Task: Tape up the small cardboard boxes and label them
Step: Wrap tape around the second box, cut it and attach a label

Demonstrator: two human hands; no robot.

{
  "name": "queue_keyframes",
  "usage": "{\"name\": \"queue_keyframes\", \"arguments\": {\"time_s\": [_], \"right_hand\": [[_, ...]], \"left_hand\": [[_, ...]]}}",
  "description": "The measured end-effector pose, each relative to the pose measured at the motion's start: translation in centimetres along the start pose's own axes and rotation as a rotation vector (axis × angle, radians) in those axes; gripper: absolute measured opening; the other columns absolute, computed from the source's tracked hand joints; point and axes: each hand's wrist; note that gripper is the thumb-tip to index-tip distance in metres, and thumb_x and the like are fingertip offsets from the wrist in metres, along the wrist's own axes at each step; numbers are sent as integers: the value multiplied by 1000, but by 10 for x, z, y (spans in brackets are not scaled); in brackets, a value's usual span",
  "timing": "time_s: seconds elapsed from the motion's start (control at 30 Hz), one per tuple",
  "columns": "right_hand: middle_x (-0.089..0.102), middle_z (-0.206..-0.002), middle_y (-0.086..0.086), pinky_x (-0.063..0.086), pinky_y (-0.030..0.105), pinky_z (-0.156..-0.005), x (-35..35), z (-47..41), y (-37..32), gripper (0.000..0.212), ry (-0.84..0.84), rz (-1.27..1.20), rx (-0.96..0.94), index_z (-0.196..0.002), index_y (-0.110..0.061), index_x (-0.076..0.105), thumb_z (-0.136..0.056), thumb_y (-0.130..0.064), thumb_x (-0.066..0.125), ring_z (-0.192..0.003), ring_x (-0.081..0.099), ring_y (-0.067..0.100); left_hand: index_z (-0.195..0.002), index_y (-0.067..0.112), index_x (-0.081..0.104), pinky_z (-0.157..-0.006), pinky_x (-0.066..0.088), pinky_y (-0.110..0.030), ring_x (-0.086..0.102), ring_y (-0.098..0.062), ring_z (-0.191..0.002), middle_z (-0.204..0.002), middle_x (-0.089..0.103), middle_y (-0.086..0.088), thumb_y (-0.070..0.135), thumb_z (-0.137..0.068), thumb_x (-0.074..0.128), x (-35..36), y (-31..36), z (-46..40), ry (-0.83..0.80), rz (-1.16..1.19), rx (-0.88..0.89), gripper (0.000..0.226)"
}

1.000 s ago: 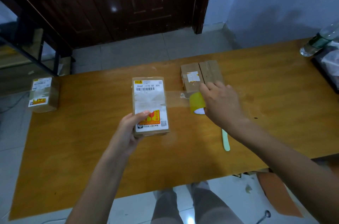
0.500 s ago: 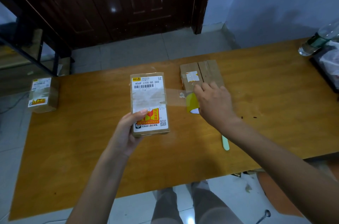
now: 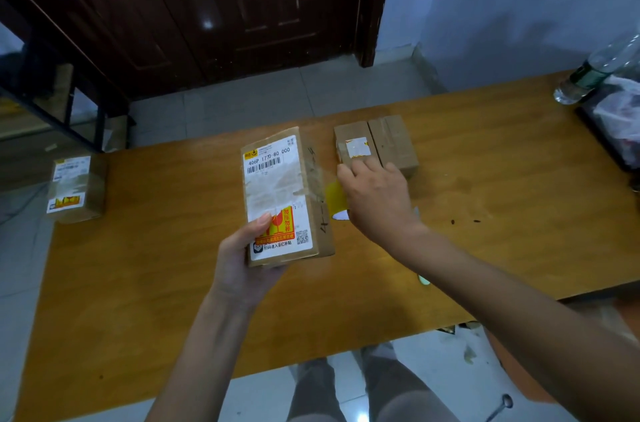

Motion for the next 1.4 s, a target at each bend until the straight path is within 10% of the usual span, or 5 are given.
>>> {"name": "queue_keyframes", "arguments": {"time_s": [0.57,0.73,1.0,1.2,1.4], "right_hand": [[53,-100,5,27,32,-74,-18,3,-14,22,-4,7,-5,-108,-14,50,-86,-17,51,-95,46,23],[54,-96,6,28,34,-75,-25,6,-13,19,-4,92,68,-98,-11,51,-81,-4,46,-93,48,25],[65,-73,-10,45,24,-79,-43,1,-29,9,20,240,60,-81,-27,65,-76,-23,59,-73,61,11],[61,-102,1,27,40,-82,-59,10,11,45,66,44,-44,-108,-16,52,-69,-27,71,-101,52,27],[59,-91,12,39,40,-59,-49,17,26,32,110,-484,113,-105,-3,52,-74,-4,61,-81,55,38]], "left_hand": [[-122,4,60,-88,50,-39,63,-29,-103,-115,64,-15,27,-64,87,13,-4,-16,30,45,-156,68],[-93,3,56,-71,43,-32,58,-23,-79,-88,61,-13,2,-93,50,14,-4,-20,374,-397,-21,6],[-114,19,62,-67,57,-30,71,-18,-93,-103,74,-3,39,-51,91,40,-13,-21,229,-635,-161,72],[-115,-6,58,-63,52,-31,63,-24,-75,-88,66,-12,24,-44,77,19,-16,-28,449,-387,-110,79],[-112,1,62,-51,53,-27,67,-15,-64,-76,69,-4,25,-54,81,18,-22,-29,397,-278,-123,65]]}}
Point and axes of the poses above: each hand's wrist, its own z-axis away from the middle knuckle, its own x-axis out of the palm, y = z × x
